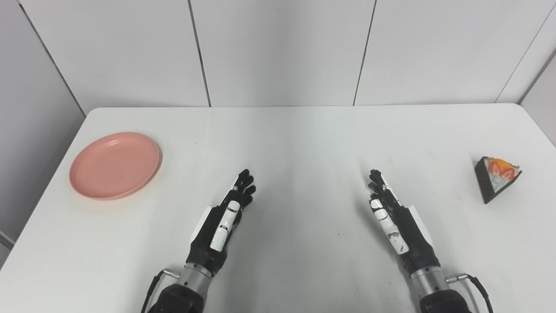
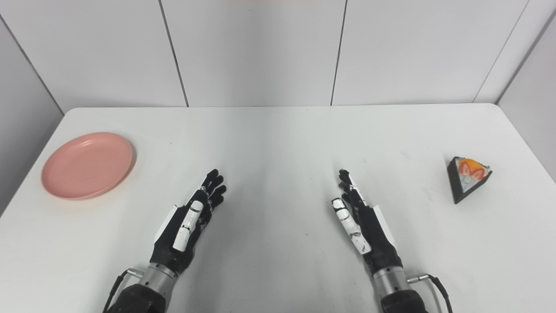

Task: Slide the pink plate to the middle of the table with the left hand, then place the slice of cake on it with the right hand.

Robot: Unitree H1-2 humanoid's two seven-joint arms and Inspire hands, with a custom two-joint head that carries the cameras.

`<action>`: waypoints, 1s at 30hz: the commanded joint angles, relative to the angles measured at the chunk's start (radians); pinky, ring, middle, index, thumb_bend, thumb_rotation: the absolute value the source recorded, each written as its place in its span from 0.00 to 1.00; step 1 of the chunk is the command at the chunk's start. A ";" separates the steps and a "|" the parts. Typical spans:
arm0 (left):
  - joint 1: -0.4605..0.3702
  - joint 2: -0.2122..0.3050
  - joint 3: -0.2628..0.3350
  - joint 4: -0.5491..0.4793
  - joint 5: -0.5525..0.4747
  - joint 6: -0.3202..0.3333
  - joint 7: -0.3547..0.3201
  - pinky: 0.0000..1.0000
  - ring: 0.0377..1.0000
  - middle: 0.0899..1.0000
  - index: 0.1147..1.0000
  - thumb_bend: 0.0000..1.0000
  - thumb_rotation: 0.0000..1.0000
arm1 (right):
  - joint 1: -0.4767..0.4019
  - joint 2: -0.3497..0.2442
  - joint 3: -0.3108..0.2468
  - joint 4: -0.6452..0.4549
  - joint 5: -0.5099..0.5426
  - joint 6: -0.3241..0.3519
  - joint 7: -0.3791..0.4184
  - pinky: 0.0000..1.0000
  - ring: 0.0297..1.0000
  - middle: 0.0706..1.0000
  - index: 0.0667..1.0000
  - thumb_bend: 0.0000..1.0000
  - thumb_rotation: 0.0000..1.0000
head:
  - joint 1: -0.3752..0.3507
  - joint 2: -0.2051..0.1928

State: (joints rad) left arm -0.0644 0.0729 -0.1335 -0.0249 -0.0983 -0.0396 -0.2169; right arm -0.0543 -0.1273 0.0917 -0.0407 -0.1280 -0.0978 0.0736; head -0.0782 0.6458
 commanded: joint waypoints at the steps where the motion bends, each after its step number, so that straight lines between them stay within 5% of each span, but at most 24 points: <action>1: 0.023 0.002 -0.007 0.031 0.003 0.016 -0.009 0.98 0.97 0.99 1.00 0.44 1.00 | -0.001 -0.003 0.006 -0.015 0.003 0.014 0.015 0.94 0.96 0.97 0.97 0.36 1.00 | 0.001 -0.001; 15: 0.020 -0.003 -0.008 0.045 0.004 0.005 -0.008 0.99 0.97 0.99 1.00 0.43 1.00 | -0.003 -0.008 0.006 -0.003 0.002 0.005 0.017 0.93 0.95 0.97 0.97 0.36 1.00 | 0.034 -0.019; 30: -0.005 -0.075 -0.043 0.175 0.115 -0.064 0.045 0.96 0.97 0.99 0.99 0.42 1.00 | -0.009 -0.069 -0.018 0.114 0.067 -0.113 0.058 0.97 0.98 1.00 0.99 0.30 1.00 | 0.321 -0.207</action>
State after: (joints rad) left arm -0.1196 0.0177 -0.1531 0.0597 0.0071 -0.0852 -0.1788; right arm -0.0784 -0.1840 0.0798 0.0296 -0.0703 -0.1721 0.1272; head 0.2436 0.4389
